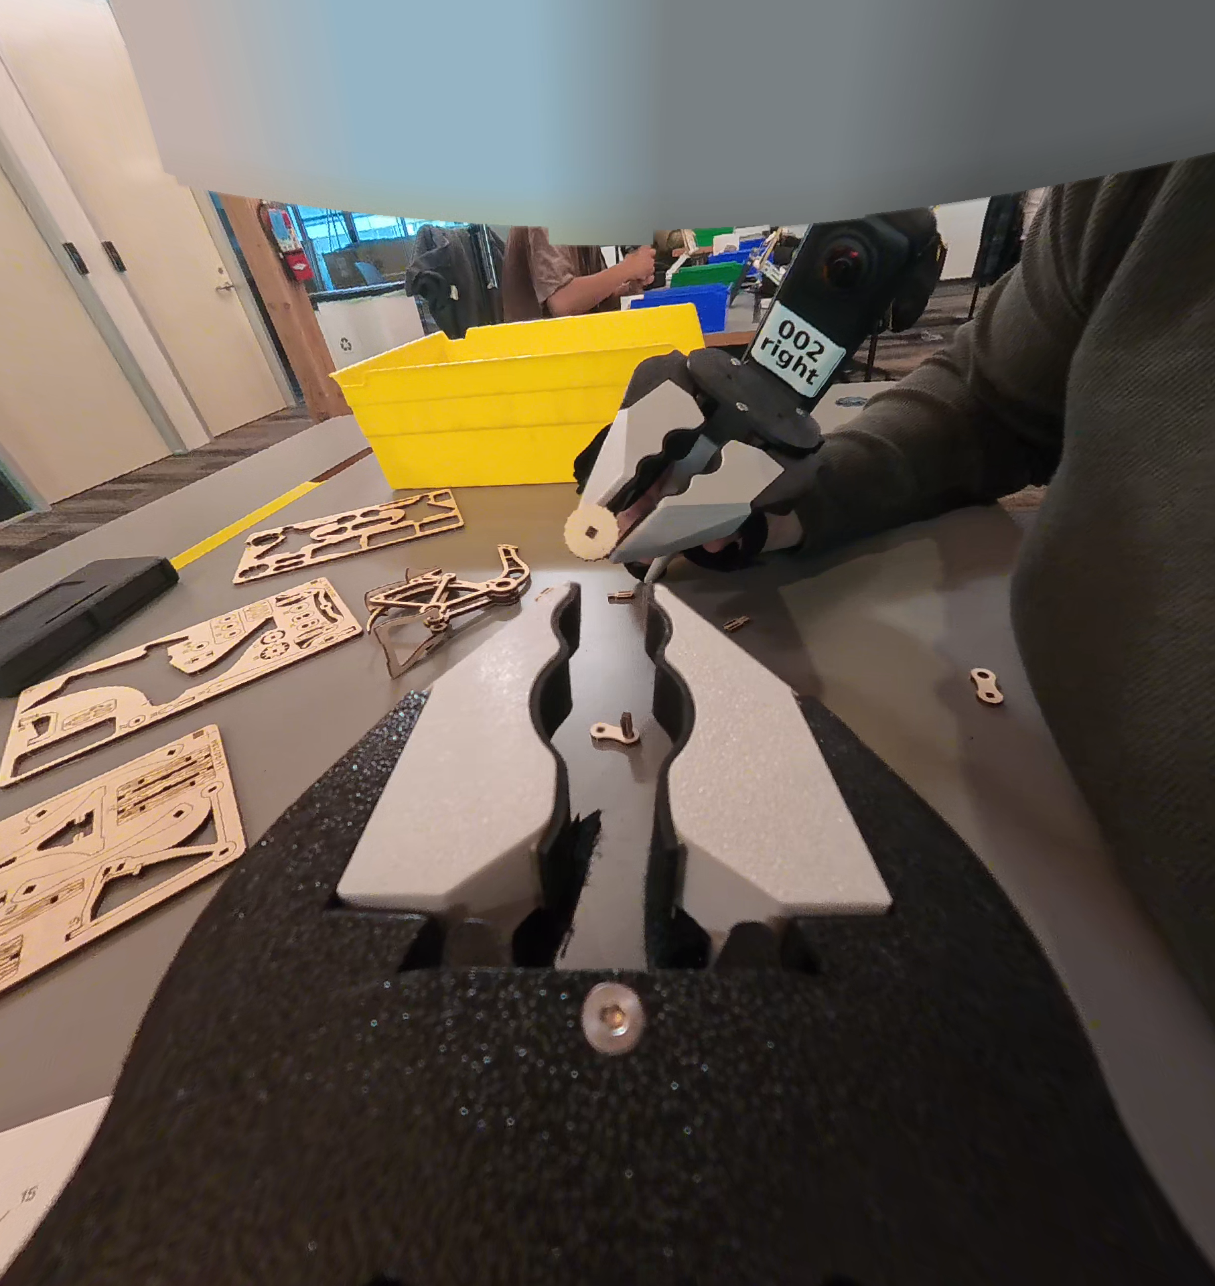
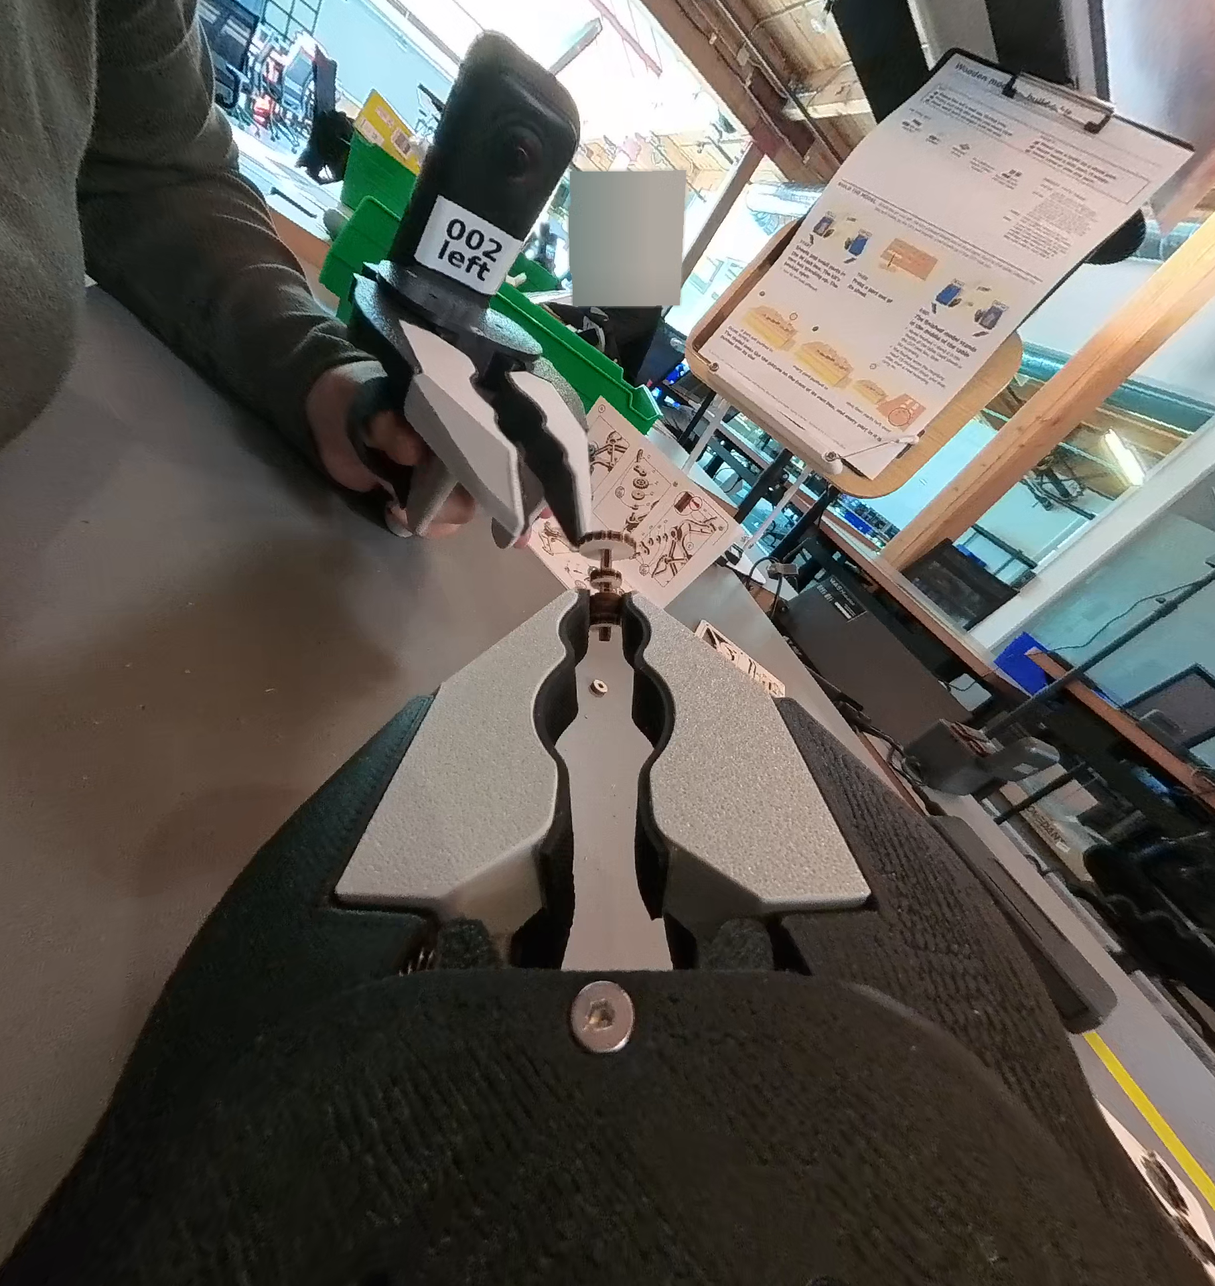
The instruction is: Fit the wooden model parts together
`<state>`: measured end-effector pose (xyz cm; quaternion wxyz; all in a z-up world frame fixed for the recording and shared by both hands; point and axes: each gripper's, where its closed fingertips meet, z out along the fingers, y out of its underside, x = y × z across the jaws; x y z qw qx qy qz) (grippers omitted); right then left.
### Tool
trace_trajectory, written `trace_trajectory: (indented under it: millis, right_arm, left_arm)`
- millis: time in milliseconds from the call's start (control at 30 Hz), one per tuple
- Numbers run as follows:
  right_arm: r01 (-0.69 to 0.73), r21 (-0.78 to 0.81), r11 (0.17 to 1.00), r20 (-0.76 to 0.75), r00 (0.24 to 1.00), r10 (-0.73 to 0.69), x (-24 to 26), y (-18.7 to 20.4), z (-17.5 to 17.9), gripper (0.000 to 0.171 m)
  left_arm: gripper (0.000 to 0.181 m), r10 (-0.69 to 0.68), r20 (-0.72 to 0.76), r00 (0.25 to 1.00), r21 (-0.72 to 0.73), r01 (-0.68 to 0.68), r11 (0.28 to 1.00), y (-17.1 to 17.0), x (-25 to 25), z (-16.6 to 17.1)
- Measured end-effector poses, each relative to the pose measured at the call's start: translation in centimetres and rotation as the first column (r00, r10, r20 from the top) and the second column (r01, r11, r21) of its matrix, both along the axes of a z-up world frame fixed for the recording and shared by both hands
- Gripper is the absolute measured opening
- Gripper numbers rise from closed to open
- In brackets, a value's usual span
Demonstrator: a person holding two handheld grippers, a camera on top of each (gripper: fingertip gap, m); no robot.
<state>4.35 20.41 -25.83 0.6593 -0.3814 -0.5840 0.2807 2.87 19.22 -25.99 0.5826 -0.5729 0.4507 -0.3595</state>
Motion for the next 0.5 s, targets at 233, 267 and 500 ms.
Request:
trace_trajectory:
  millis: [233,267,500]
  right_arm:
    - [-0.004,0.048,0.999,0.043,0.999,0.002,-0.4,-0.4,-0.6,0.007]
    - [-0.004,0.072,0.997,0.056,0.998,0.000,-0.5,-0.6,-0.8,0.007]
    - [0.036,0.330,0.943,0.145,0.985,-0.089,-1.2,-1.1,-2.0,0.007]
  left_arm:
    - [0.014,0.006,0.008,1.000,0.025,-0.006,1.000,-0.1,0.1,0.2]
    - [0.016,0.015,0.000,1.000,0.031,-0.015,0.999,0.0,0.1,0.1]
    - [0.015,0.025,-0.102,0.994,0.035,-0.022,0.999,-0.2,0.7,-1.2]
